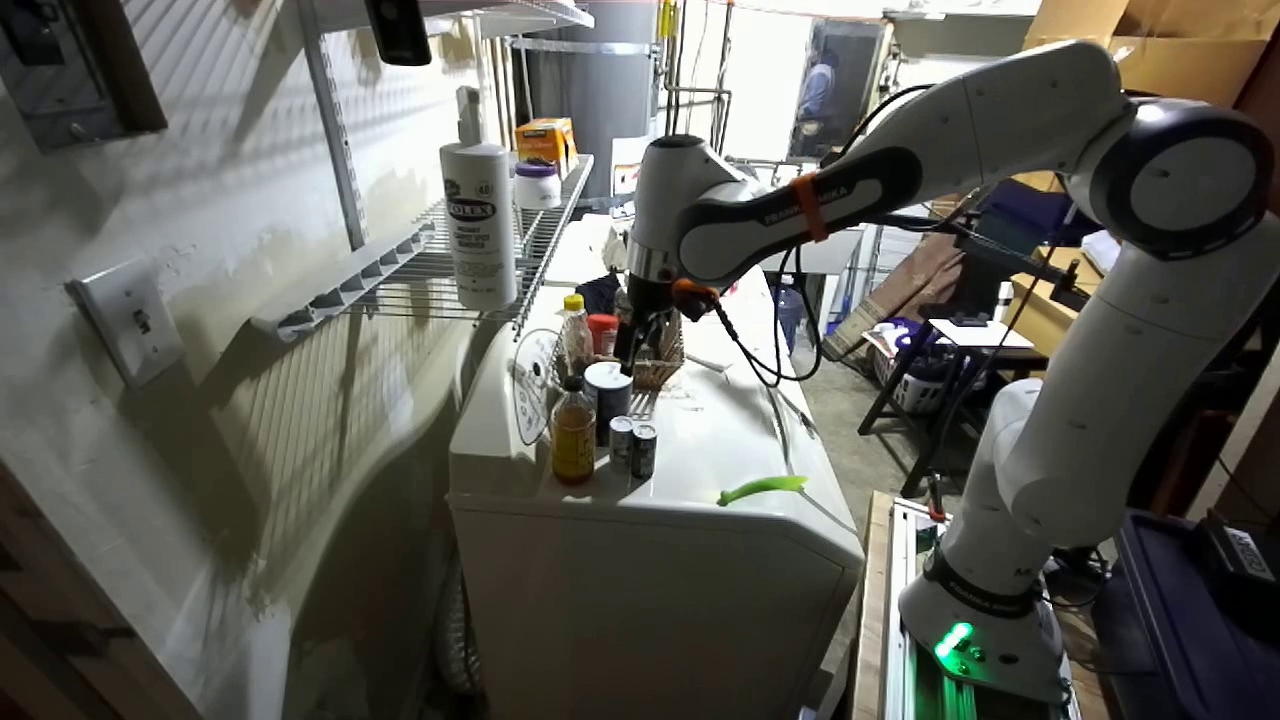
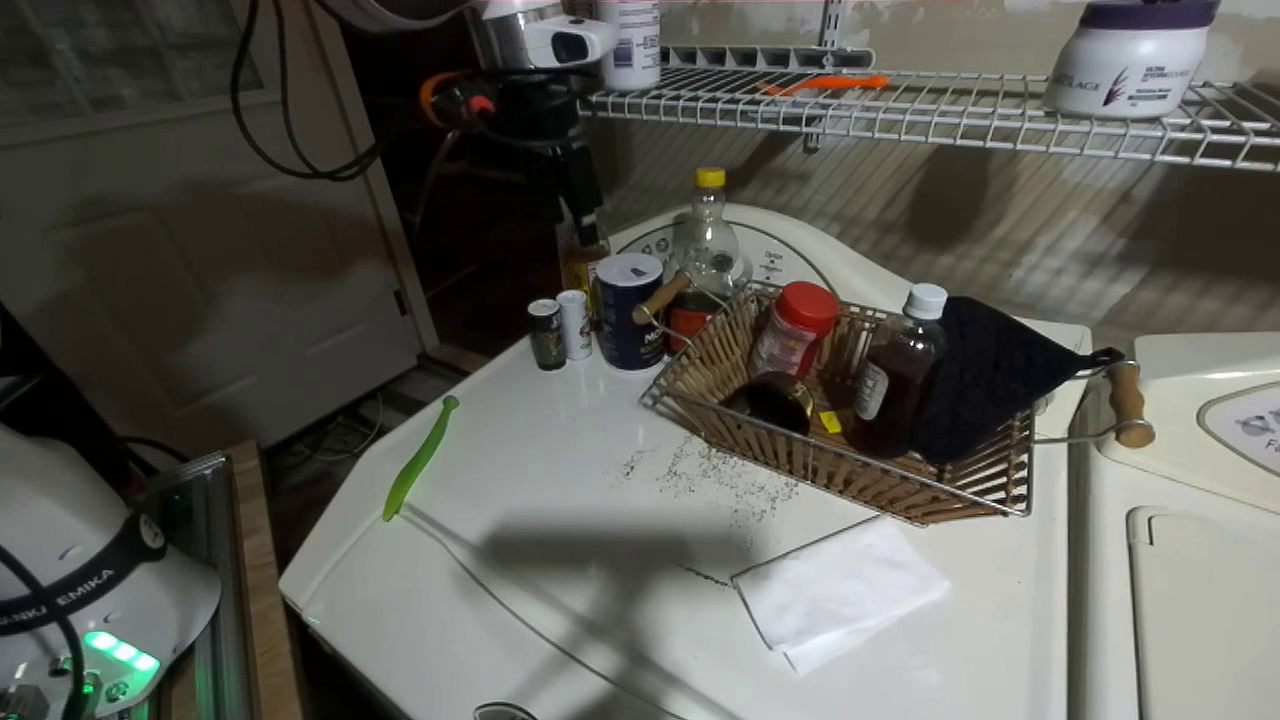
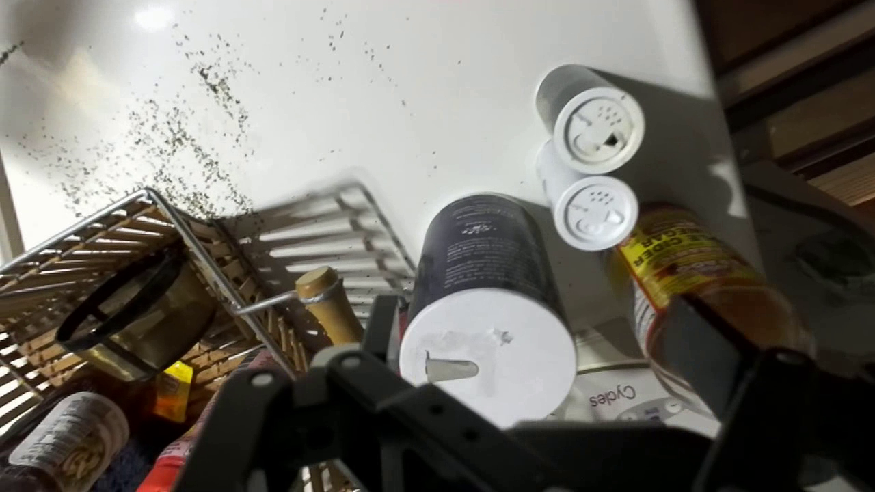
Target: Pick up the bottle and put it on the shelf
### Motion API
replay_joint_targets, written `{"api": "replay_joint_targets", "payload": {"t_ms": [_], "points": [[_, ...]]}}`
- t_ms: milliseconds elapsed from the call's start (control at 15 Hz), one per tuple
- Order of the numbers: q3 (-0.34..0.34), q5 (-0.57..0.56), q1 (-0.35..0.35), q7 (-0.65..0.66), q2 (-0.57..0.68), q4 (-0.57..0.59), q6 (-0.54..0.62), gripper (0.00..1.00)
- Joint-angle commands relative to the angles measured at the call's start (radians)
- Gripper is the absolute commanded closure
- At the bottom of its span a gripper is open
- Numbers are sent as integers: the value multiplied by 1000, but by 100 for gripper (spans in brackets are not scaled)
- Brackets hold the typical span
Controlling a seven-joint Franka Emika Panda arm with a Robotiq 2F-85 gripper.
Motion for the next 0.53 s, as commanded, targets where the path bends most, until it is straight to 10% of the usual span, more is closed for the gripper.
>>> {"api": "replay_joint_targets", "payload": {"t_ms": [0,467], "points": [[-16,-37,-17,16,74,9,86,0],[-28,-20,-11,69,141,12,177,0]]}}
